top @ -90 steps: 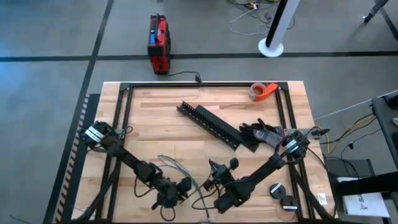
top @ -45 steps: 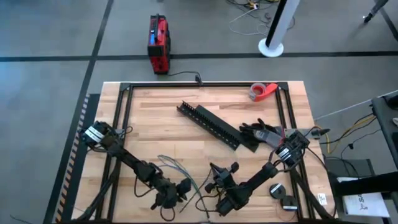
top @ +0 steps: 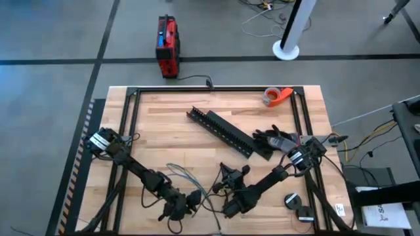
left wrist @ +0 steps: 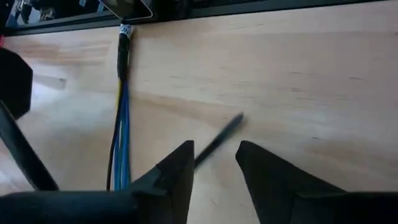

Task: Ziptie cables
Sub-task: Wrap the zip tie around the cable bundle

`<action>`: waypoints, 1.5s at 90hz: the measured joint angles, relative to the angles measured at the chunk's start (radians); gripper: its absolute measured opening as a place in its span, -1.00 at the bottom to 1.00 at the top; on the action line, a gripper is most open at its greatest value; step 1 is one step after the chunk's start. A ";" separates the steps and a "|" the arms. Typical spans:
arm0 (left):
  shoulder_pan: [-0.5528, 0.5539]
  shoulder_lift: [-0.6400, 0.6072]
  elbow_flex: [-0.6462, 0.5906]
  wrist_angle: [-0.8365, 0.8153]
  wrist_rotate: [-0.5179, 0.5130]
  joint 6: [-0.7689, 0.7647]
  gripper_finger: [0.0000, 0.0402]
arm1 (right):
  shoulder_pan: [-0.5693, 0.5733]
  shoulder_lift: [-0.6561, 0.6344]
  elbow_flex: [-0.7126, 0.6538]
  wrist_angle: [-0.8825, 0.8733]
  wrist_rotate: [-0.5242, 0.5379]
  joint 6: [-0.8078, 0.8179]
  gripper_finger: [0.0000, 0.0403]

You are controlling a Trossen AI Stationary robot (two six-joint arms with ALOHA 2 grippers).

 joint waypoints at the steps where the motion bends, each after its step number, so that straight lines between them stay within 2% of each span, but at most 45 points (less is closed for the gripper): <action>1: 0.000 0.000 0.000 0.000 0.000 0.000 -0.40 | 0.000 0.000 0.000 -0.010 0.000 0.015 -1.00; 12: 0.002 0.000 -0.007 0.009 0.000 -0.015 -0.40 | 0.002 0.000 0.000 -0.093 -0.027 0.130 -1.00; 43: 0.006 0.000 -0.067 0.136 0.004 -0.024 -0.41 | -0.008 0.000 0.000 -0.052 -0.075 0.154 -1.00; 63: 0.007 0.000 -0.068 0.136 0.003 -0.014 -0.43 | -0.016 -0.001 0.000 0.122 -0.080 -0.027 -1.00; 68: 0.007 0.000 -0.067 0.136 0.000 -0.014 -0.41 | -0.016 -0.002 0.000 0.106 -0.076 -0.031 -1.00; 90: 0.007 0.000 -0.068 0.136 -0.007 -0.017 -0.34 | -0.025 -0.014 0.000 -0.030 -0.083 0.131 -1.00; 135: 0.003 0.000 -0.068 0.125 -0.029 -0.068 -0.41 | -0.060 -0.044 0.000 -0.098 -0.103 0.110 -1.00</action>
